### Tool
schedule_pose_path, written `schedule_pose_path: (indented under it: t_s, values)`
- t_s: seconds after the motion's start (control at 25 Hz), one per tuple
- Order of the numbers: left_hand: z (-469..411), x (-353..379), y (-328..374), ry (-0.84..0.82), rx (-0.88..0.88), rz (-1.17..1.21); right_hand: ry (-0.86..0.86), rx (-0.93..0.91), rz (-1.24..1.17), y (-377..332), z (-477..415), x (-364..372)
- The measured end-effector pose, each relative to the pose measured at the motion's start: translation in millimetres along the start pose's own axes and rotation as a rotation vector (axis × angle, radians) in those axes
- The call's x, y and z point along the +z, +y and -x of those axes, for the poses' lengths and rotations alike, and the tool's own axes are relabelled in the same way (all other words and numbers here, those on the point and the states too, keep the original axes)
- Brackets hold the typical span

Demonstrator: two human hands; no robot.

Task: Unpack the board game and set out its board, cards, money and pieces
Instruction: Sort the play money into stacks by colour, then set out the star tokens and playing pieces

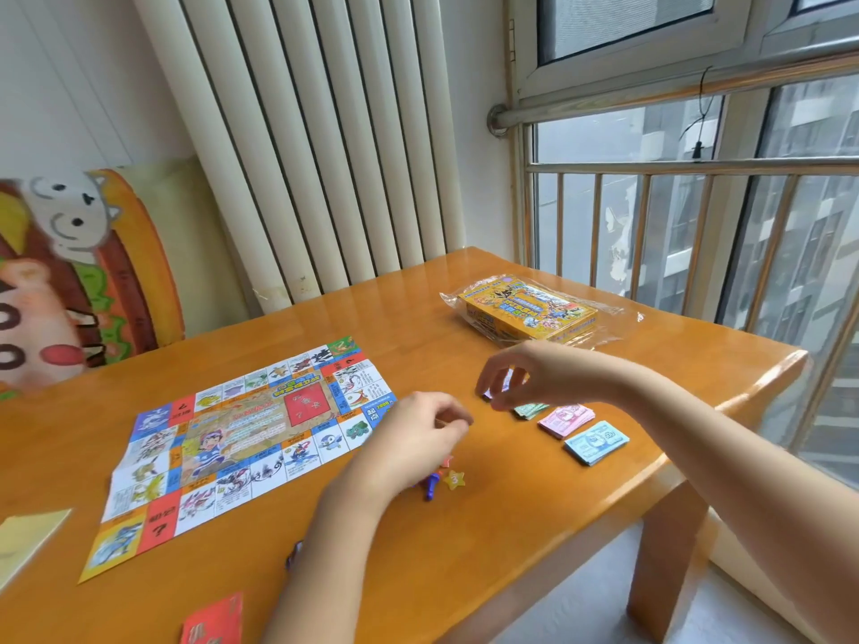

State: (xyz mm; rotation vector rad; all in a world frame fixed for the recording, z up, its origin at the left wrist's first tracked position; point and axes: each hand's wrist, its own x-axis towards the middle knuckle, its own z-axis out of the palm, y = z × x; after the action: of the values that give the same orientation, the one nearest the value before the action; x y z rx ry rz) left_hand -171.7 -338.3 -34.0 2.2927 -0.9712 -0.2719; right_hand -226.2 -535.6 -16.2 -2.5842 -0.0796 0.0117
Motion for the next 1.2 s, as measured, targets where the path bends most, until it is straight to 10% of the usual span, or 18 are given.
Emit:
schedule_pose_path:
  t_s: [0.28,0.64,1.2]
  values:
    - [92,-62,-82,0.11,-0.261,-0.237,0.342,-0.144,-0.187,-50,7,105]
    - [178,-77,-123,0.103,-0.73,-0.289,-0.294,-0.301,0.067,-128,-13,155]
    - [172,-42,-99,0.136,-0.716,-0.337,-0.162,-0.452,0.163,-105,-2,167]
